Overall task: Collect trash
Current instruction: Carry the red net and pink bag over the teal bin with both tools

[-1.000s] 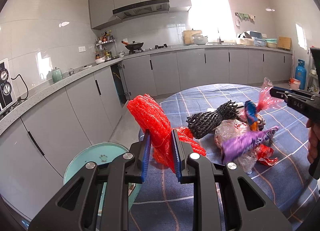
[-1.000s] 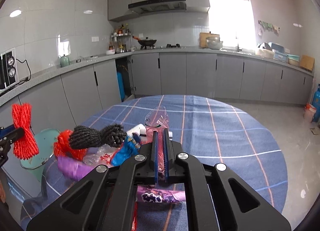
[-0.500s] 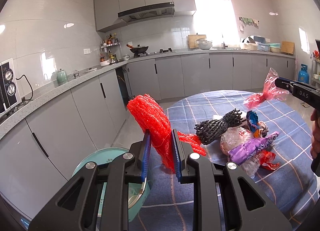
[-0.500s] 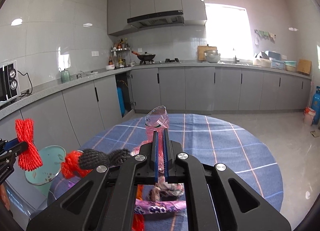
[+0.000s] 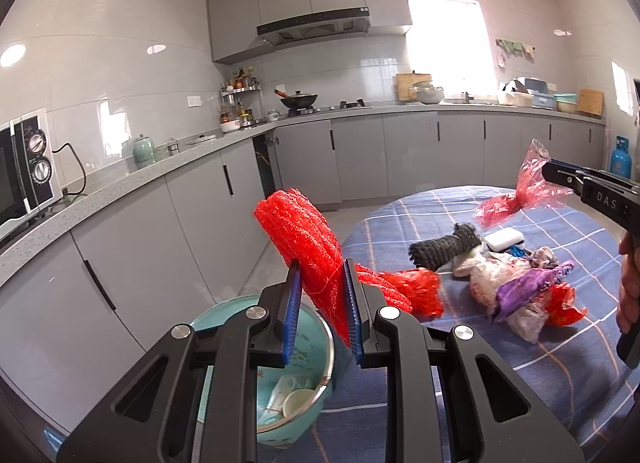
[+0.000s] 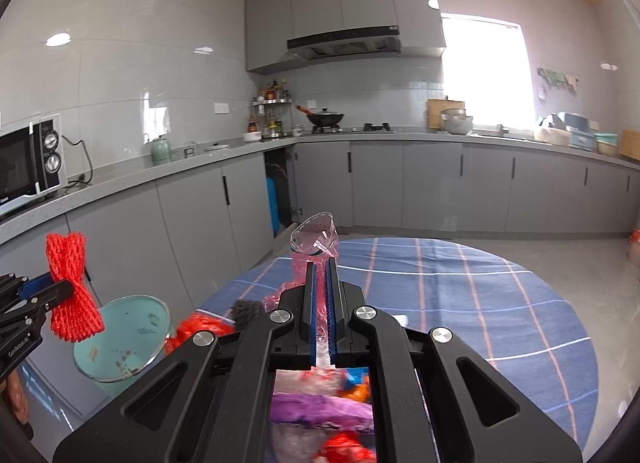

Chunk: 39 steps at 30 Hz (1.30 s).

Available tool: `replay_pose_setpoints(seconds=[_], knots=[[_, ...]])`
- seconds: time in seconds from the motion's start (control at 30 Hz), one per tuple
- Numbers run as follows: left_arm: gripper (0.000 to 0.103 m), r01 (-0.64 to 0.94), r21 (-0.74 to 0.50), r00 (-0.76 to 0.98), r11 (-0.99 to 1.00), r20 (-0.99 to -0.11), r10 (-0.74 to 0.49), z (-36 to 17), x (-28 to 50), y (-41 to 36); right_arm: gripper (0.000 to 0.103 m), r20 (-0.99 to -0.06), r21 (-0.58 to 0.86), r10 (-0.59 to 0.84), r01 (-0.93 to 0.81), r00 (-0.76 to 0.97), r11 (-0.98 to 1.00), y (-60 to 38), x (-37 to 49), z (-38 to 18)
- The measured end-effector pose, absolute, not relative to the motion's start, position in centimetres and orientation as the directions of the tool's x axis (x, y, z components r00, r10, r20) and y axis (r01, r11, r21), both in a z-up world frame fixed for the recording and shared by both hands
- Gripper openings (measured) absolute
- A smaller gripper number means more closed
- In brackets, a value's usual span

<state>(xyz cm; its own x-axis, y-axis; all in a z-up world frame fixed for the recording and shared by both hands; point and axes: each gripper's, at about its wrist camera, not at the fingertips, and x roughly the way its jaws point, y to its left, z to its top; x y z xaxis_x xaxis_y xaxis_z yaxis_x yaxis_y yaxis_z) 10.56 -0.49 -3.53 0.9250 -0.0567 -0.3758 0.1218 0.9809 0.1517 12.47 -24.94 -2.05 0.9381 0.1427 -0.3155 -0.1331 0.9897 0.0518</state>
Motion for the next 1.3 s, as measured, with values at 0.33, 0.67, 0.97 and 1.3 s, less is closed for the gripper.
replay_pose_setpoints(seconds=[0.33,0.67,0.97,1.3], knots=[[0.021,0.076,0.149,0.927,0.986,-0.374,-0.015,-3.7,10.8,2.1,0.005,-0.317,0.046,0.214,-0.211,0.924,0.976,-20.9,13.3,-1.8],[0.021,0.046,0.142,0.927,0.989,-0.375,0.011,-3.8,11.5,4.4,0.005,-0.332,0.040,0.269,-0.272,0.904,0.962,-17.6,13.8,-2.6],[0.021,0.015,0.133,0.919,0.991,-0.392,0.038,-4.5,12.2,6.5,0.005,-0.343,0.043,0.317,-0.322,0.884,0.946,-14.4,14.9,-3.2],[0.021,-0.039,0.138,0.915,0.990,-0.393,0.091,-4.5,12.5,9.1,0.005,-0.350,0.046,0.380,-0.389,0.856,0.920,-11.0,15.3,-3.5]])
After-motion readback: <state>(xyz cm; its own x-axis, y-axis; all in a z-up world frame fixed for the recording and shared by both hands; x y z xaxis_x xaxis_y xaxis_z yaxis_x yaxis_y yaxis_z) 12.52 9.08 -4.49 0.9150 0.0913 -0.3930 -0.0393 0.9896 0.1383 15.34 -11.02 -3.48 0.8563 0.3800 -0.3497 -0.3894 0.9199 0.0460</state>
